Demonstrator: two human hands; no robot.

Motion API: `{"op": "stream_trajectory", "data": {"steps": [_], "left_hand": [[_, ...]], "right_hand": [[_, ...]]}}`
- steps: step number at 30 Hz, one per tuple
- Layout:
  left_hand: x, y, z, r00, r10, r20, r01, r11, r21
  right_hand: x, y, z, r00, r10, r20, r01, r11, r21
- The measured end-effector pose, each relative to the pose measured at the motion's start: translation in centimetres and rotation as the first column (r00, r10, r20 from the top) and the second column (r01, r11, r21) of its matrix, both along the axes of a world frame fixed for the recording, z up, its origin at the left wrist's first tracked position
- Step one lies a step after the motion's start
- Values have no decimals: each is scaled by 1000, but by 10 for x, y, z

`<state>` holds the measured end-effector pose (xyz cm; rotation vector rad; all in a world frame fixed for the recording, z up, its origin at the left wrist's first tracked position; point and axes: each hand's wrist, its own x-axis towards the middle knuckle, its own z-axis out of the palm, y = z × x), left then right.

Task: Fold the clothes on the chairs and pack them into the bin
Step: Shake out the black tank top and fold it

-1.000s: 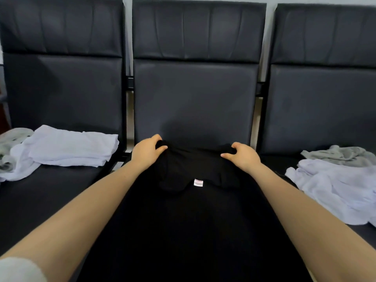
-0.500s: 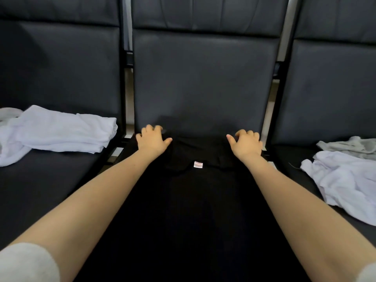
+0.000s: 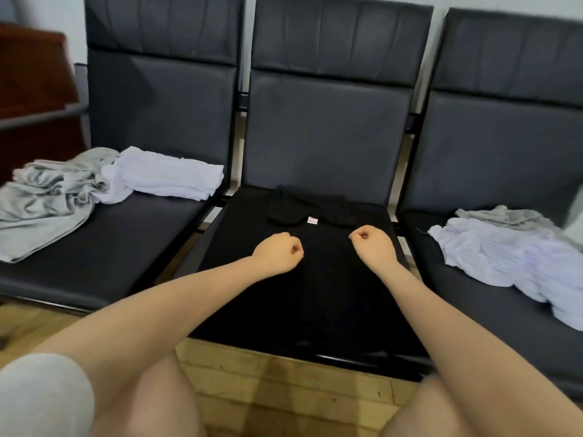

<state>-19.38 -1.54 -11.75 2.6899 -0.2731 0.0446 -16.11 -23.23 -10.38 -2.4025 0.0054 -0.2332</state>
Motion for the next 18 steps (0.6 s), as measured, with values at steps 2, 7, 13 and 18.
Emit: {"op": "stream_trajectory", "data": {"steps": [2,7,13,18], "left_hand": [[-18,-2,2,999,-41,8,41,999,-9],[-63,-3,-2,989,-119,87,124,991,-48],[-115,-13,-28,946,-266,183,260,964,61],[-124,-9,-38,868,-367,334,345,930,124]], "right_hand": [[-18,-6,3,998,68,-17,-68,998,19],[-59,-21,10,973,228,-43,-231,963,-141],[-104,-25,-5,873,456,-175,-488,827,-280],[-119,-19,-7,833,490,-257,-552,761,-340]]}}
